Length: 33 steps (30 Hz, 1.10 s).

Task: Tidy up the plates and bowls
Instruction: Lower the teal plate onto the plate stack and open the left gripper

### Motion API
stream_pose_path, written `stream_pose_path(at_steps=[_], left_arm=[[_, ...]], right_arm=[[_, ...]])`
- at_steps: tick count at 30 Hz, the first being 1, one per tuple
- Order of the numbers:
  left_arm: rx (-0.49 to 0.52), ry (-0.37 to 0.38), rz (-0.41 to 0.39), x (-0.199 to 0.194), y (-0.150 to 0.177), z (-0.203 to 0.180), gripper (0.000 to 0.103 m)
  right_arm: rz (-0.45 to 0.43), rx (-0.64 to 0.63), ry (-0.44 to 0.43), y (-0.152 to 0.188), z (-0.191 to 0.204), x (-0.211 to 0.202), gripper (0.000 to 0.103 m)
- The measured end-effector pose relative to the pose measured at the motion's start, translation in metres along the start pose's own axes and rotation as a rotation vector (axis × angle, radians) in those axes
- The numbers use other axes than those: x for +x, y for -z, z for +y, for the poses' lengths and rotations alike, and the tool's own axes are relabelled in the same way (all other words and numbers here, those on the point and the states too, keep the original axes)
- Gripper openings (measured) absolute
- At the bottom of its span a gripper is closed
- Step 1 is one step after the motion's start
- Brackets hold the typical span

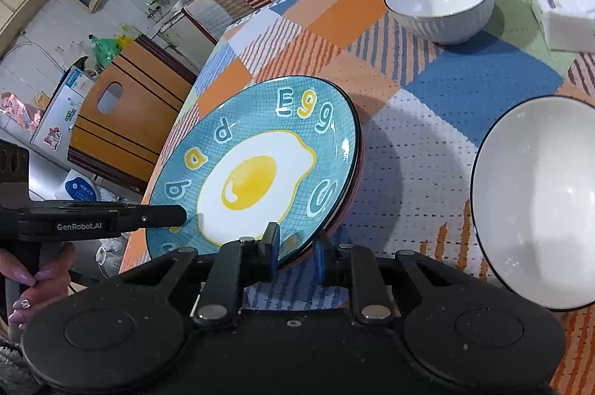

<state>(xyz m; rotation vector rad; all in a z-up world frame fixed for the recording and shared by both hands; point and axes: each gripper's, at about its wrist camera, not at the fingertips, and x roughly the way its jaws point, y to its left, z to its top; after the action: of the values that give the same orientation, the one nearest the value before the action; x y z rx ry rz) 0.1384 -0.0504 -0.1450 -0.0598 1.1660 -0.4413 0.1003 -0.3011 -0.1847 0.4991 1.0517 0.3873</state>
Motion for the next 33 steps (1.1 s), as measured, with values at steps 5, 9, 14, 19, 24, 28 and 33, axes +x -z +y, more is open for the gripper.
stream_pose_path(at_steps=[5, 9, 14, 19, 24, 28, 33], left_arm=[[-0.011, 0.005, 0.020, 0.008, -0.002, 0.008, 0.018], [-0.030, 0.019, 0.040, 0.016, -0.002, 0.012, 0.018], [-0.042, 0.019, 0.041, 0.018, -0.003, 0.012, 0.018], [-0.064, 0.035, 0.050, 0.020, -0.004, 0.013, 0.018], [-0.070, 0.011, 0.054, 0.021, -0.004, 0.013, 0.019], [-0.062, -0.004, 0.070, 0.022, -0.007, 0.011, 0.020], [-0.002, -0.145, 0.106, 0.020, -0.008, -0.001, 0.021]], right_arm=[[0.017, -0.004, 0.015, 0.000, 0.002, 0.009, 0.024], [0.025, -0.059, 0.077, -0.001, 0.014, 0.014, 0.026], [0.023, -0.089, 0.121, -0.003, 0.020, 0.015, 0.026], [0.009, -0.122, 0.175, -0.005, 0.026, 0.014, 0.027], [0.015, -0.149, 0.201, -0.003, 0.032, 0.017, 0.029], [0.006, -0.191, 0.252, -0.001, 0.040, 0.020, 0.033], [0.005, -0.247, 0.308, 0.003, 0.046, 0.028, 0.037]])
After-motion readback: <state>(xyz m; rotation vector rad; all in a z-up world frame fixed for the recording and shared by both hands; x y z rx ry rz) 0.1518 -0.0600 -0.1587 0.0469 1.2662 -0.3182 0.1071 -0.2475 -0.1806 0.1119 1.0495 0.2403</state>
